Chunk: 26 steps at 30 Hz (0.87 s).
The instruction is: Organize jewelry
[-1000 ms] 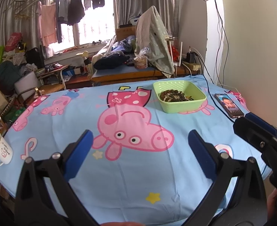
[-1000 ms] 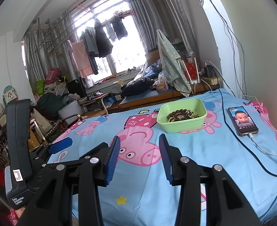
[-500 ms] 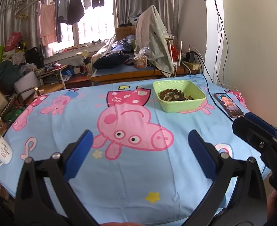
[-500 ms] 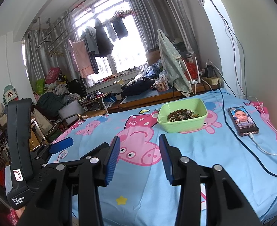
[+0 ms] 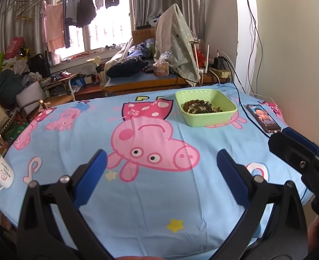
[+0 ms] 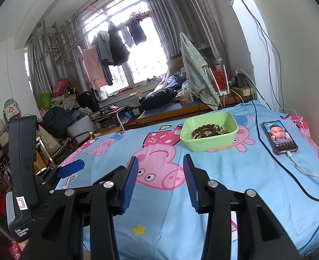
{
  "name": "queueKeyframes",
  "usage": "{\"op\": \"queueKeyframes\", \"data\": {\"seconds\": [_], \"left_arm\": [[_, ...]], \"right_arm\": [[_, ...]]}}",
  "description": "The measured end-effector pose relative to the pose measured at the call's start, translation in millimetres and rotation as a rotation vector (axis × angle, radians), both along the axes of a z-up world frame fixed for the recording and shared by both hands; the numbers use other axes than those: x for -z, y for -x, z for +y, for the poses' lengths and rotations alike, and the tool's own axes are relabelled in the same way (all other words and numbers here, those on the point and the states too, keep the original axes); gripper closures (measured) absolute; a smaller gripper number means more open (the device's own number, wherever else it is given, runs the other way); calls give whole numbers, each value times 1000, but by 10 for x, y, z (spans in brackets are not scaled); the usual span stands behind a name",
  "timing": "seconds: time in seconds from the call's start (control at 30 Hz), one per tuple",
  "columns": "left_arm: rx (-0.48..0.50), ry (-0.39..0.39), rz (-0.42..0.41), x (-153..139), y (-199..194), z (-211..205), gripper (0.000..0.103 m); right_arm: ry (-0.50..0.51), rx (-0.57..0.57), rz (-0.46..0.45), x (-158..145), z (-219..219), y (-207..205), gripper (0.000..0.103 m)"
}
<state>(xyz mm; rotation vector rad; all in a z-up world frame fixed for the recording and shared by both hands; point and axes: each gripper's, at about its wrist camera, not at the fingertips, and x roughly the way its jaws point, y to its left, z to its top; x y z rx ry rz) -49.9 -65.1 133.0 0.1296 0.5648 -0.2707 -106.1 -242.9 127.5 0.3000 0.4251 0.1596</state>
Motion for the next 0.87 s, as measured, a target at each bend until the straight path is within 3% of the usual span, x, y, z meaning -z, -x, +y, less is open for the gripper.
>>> {"op": "queueKeyframes", "data": {"seconds": [0.57, 0.87], "left_arm": [[19, 3, -20, 54, 65, -10, 6], [20, 0, 28, 86, -2, 6, 6]], "right_arm": [[-2, -1, 1, -2, -15, -8, 89], [-5, 3, 1, 17, -19, 13, 89]]}}
